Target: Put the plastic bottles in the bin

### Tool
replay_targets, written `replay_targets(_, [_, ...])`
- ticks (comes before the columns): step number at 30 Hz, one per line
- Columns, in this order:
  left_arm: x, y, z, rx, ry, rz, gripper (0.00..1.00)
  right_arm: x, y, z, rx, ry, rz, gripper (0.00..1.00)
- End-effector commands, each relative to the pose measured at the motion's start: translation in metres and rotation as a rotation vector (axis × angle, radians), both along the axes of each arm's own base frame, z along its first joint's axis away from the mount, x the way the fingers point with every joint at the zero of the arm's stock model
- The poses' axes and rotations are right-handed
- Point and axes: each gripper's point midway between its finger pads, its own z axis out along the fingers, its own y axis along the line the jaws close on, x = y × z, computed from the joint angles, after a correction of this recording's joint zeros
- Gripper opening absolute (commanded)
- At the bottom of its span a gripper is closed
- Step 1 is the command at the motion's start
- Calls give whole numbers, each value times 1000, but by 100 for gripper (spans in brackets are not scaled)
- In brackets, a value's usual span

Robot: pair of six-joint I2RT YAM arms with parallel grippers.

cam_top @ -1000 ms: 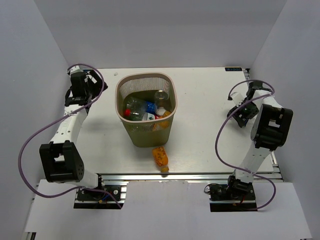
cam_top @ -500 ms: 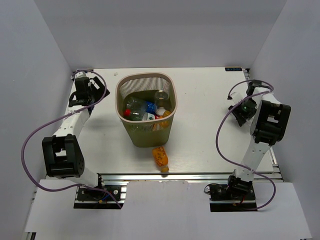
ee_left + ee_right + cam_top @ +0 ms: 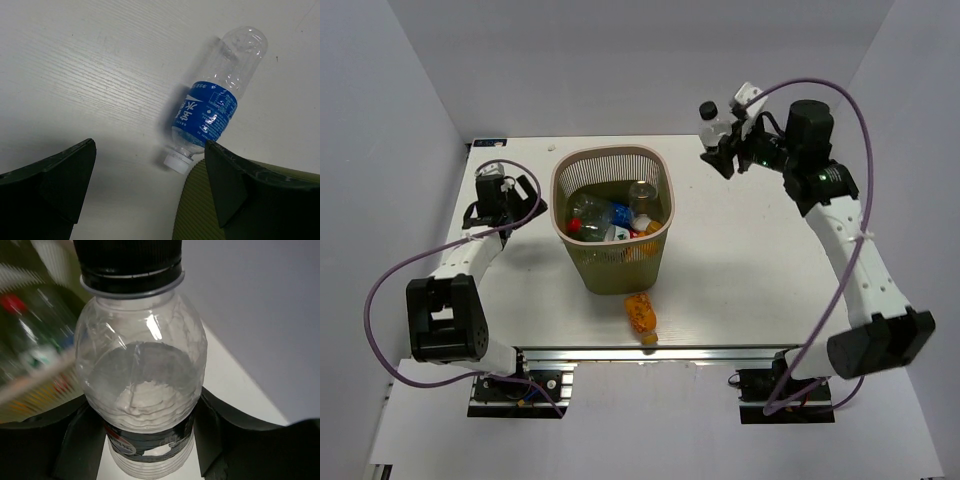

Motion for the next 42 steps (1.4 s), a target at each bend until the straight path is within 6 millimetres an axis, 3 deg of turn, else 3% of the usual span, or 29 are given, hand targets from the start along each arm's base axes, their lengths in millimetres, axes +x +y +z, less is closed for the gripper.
replay_targets(1, [1, -2, 29, 14, -103, -35, 98, -52, 57, 73, 353, -29, 275, 36])
replay_targets(2, [2, -3, 30, 13, -115, -43, 98, -66, 65, 100, 399, -130, 343, 38])
replay_targets(4, [-1, -7, 28, 6, -113, -67, 98, -94, 93, 106, 443, -112, 458, 40])
replay_targets(6, [-1, -10, 28, 0, -119, -88, 98, -102, 114, 105, 436, -115, 503, 44])
replay_targets(7, [-1, -11, 27, 0, -120, -93, 98, -116, 132, 103, 430, -106, 559, 46])
replay_targets(10, [-2, -18, 27, -9, -131, -136, 98, -122, 168, 88, 386, -51, 606, 50])
replay_targets(12, [-1, -25, 29, -21, -153, -183, 98, -114, 184, 73, 357, 13, 595, 55])
replay_targets(13, [-1, -27, 27, -21, -151, -194, 98, -113, 195, 60, 330, 35, 609, 67])
replay_targets(15, [-1, -29, 24, -23, -151, -215, 98, -113, 202, 56, 310, 63, 612, 89])
replay_targets(16, [3, -30, 28, -18, -159, -231, 98, -109, 205, 50, 299, 79, 611, 89])
replay_targets(22, [17, -52, 26, -39, -146, -363, 98, -107, 199, 65, 306, 28, 573, 89])
replay_targets(23, [25, -53, 34, -31, -159, -368, 98, -108, 197, 67, 305, 10, 574, 89])
replay_targets(24, [30, -56, 26, -31, -134, -381, 98, -110, 195, 69, 307, -8, 571, 89])
replay_targets(25, [31, -63, 22, -19, -110, -413, 98, -114, 189, 68, 309, -19, 559, 89])
replay_targets(26, [41, -64, 30, 4, -121, -417, 98, -112, 186, 72, 314, -48, 535, 89])
replay_targets(27, [43, -78, 18, 13, -88, -444, 98, -111, 182, 61, 305, -43, 513, 89])
replay_targets(28, [47, -78, 16, 28, -77, -445, 98, -117, 174, 70, 316, -74, 498, 89])
replay_targets(33, [70, -92, 8, 2, -72, -512, 98, -123, 143, 69, 326, -153, 390, 89])
replay_targets(34, [71, -93, -9, -5, -25, -517, 98, -130, 134, 65, 329, -162, 375, 89])
replay_targets(36, [80, -95, -13, 3, -8, -521, 98, -137, 119, 74, 349, -213, 343, 89])
replay_targets(37, [80, -94, -30, 0, 39, -523, 98, -139, 115, 73, 353, -220, 333, 89])
replay_targets(38, [81, -95, -35, 1, 51, -525, 98, -137, 110, 64, 347, -214, 305, 90])
replay_targets(42, [79, -101, -59, 4, 101, -544, 98, -141, 93, 63, 357, -241, 248, 89])
